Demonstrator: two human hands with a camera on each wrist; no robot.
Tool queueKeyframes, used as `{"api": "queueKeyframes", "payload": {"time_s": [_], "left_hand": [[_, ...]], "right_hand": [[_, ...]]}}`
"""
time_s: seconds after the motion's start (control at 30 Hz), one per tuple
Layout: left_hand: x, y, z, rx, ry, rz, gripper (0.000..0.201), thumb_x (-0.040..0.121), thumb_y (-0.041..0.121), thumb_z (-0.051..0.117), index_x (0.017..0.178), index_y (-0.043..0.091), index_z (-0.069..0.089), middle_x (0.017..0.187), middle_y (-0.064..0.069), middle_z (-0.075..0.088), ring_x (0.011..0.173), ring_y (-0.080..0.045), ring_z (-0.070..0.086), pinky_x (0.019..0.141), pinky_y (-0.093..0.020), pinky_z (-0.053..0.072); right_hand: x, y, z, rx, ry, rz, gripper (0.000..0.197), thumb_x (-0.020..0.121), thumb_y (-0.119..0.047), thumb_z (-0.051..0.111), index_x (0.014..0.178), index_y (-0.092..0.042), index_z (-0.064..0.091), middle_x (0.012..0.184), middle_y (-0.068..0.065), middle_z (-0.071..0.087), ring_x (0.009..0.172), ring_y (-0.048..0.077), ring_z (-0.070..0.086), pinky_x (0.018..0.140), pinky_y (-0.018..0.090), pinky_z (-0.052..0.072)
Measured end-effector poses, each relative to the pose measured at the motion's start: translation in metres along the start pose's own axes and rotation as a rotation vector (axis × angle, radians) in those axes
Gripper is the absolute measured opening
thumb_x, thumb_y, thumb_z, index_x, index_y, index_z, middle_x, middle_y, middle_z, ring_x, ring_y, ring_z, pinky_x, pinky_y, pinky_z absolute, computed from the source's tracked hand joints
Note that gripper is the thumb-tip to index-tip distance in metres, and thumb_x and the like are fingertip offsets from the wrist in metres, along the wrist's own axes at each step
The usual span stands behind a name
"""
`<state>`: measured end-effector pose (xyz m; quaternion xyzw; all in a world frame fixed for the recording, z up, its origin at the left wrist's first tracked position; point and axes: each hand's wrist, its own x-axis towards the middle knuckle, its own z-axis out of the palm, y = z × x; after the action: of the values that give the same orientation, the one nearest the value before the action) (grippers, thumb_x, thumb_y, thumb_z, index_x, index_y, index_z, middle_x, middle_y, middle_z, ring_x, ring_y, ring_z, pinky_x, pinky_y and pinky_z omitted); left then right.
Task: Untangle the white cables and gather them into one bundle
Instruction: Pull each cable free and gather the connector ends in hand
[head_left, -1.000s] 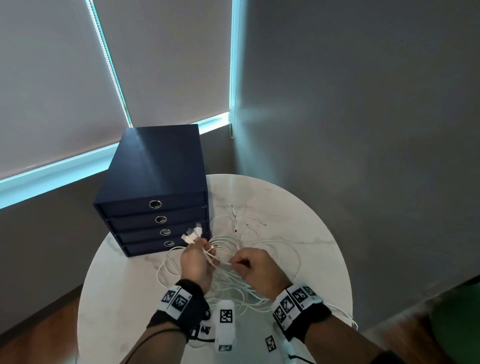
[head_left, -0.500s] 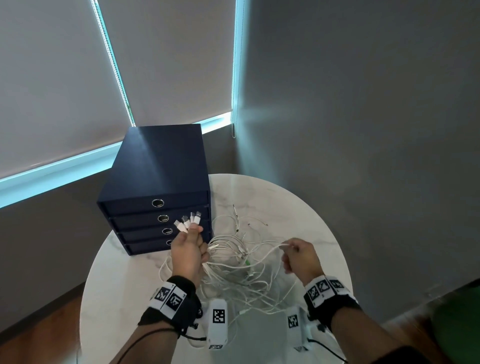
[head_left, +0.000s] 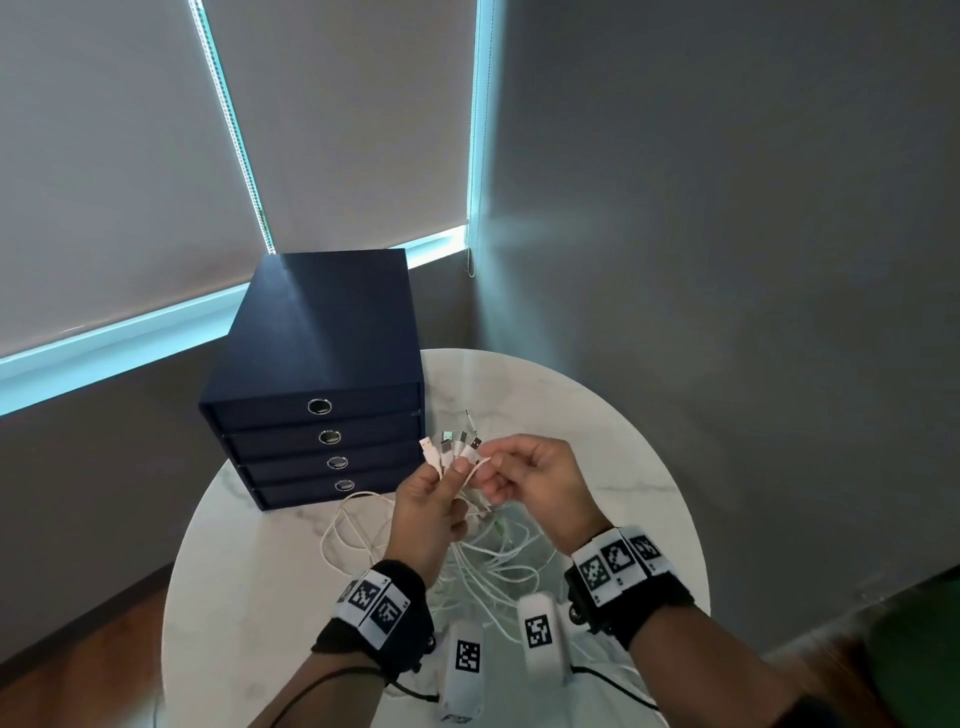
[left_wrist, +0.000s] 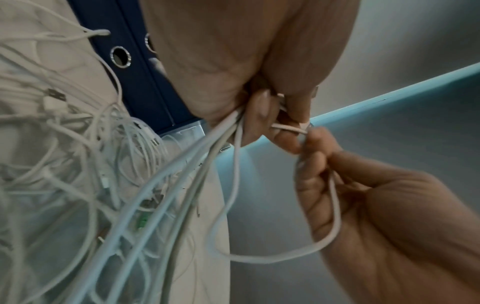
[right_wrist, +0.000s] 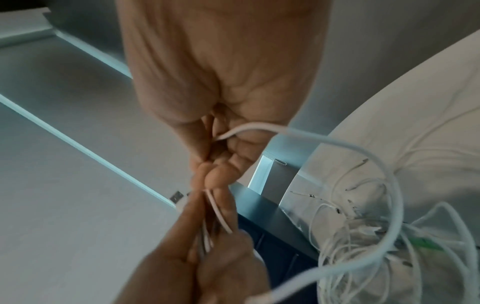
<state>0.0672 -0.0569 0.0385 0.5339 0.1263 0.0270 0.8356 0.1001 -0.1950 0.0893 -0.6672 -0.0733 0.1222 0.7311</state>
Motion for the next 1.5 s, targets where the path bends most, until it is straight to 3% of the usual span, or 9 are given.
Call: {"api": "queueKeyframes", "payload": {"time_s": [0.17,0.43,0.67,0.8,0.9,1.03,1.13,1.27,1.5], "left_hand": [[-0.002,-0.012,-0.014,0.065,-0.027,-0.057,0.026,0.095,0.02,0.064,0.082,0.008,0.045,0.056,0.003,0.036,0.045,-0.009,0.021,0.041,-0.02,0.023],[0.004,-0.019,-0.028,0.0,0.159,-0.062,0.02,0.098,0.023,0.062,0.085,0.009,0.058,0.076,-0.009,0.07,0.043,-0.008,0.03,0.039,-0.02,0.028],[0.006,-0.011,-0.003,-0.171,0.137,-0.047,0.031,0.105,0.026,0.046,0.078,0.014,0.052,0.052,0.006,0.031,0.045,-0.009,0.028,0.043,-0.023,0.029],[0.006,-0.014,0.01,-0.207,0.085,-0.081,0.029,0.106,0.017,0.041,0.08,0.011,0.053,0.053,0.006,0.032,0.046,-0.009,0.032,0.047,-0.027,0.038],[0.005,-0.017,0.02,-0.218,0.055,-0.093,0.027,0.106,0.013,0.04,0.083,0.009,0.054,0.052,0.006,0.035,0.044,-0.009,0.034,0.047,-0.027,0.04],[0.004,-0.021,0.031,-0.237,0.026,-0.117,0.026,0.106,0.012,0.041,0.085,0.009,0.055,0.053,0.005,0.036,0.044,-0.009,0.036,0.047,-0.027,0.041],[0.006,-0.021,0.04,-0.294,0.01,-0.177,0.025,0.105,0.012,0.041,0.084,0.01,0.054,0.055,0.003,0.036,0.047,-0.012,0.035,0.049,-0.028,0.042],[0.012,0.0,0.046,-0.495,0.055,-0.204,0.028,0.103,0.012,0.039,0.078,0.015,0.05,0.055,0.003,0.04,0.046,-0.013,0.038,0.057,-0.031,0.038],[0.034,0.045,-0.018,-0.571,0.224,-0.036,0.028,0.1,0.008,0.033,0.077,0.016,0.048,0.05,0.008,0.031,0.04,-0.007,0.027,0.04,-0.021,0.026]], "right_hand": [[0.013,-0.013,-0.024,0.12,0.257,-0.06,0.025,0.093,0.011,0.046,0.094,-0.002,0.068,0.07,0.015,0.065,0.05,0.016,0.051,0.048,0.023,0.043],[0.02,-0.003,-0.093,0.159,0.612,-0.029,0.032,0.087,0.016,0.04,0.088,-0.004,0.066,0.067,0.01,0.055,0.044,0.012,0.043,0.041,0.022,0.037],[-0.003,0.064,-0.175,-0.046,0.952,0.258,0.026,0.087,0.015,0.041,0.101,0.01,0.064,0.062,0.013,0.052,0.044,0.019,0.049,0.042,0.024,0.051],[-0.04,0.111,-0.217,-0.397,0.74,0.661,0.029,0.094,-0.002,0.049,0.117,0.012,0.058,0.091,0.022,0.064,0.072,0.029,0.062,0.076,0.041,0.058],[-0.052,0.12,-0.212,-0.782,0.51,0.797,0.036,0.093,-0.019,0.055,0.119,0.003,0.061,0.12,0.024,0.063,0.106,0.034,0.064,0.093,0.039,0.052],[-0.043,0.08,-0.158,-0.976,0.494,0.354,0.043,0.087,-0.05,0.063,0.114,-0.016,0.064,0.116,0.008,0.063,0.106,0.024,0.061,0.09,0.029,0.046],[-0.041,0.049,-0.087,-0.656,0.088,0.115,0.039,0.079,-0.054,0.07,0.108,-0.028,0.064,0.103,-0.008,0.065,0.096,0.005,0.061,0.08,0.018,0.046],[-0.041,0.067,-0.025,-0.649,-0.245,0.073,0.011,0.092,-0.022,0.053,0.094,-0.014,0.059,0.077,0.001,0.061,0.068,0.016,0.059,0.065,0.029,0.05],[-0.056,0.104,-0.093,-1.103,-0.14,0.301,0.043,0.1,-0.049,0.039,0.109,-0.015,0.063,0.11,0.008,0.065,0.106,0.022,0.058,0.09,0.027,0.038]]}}
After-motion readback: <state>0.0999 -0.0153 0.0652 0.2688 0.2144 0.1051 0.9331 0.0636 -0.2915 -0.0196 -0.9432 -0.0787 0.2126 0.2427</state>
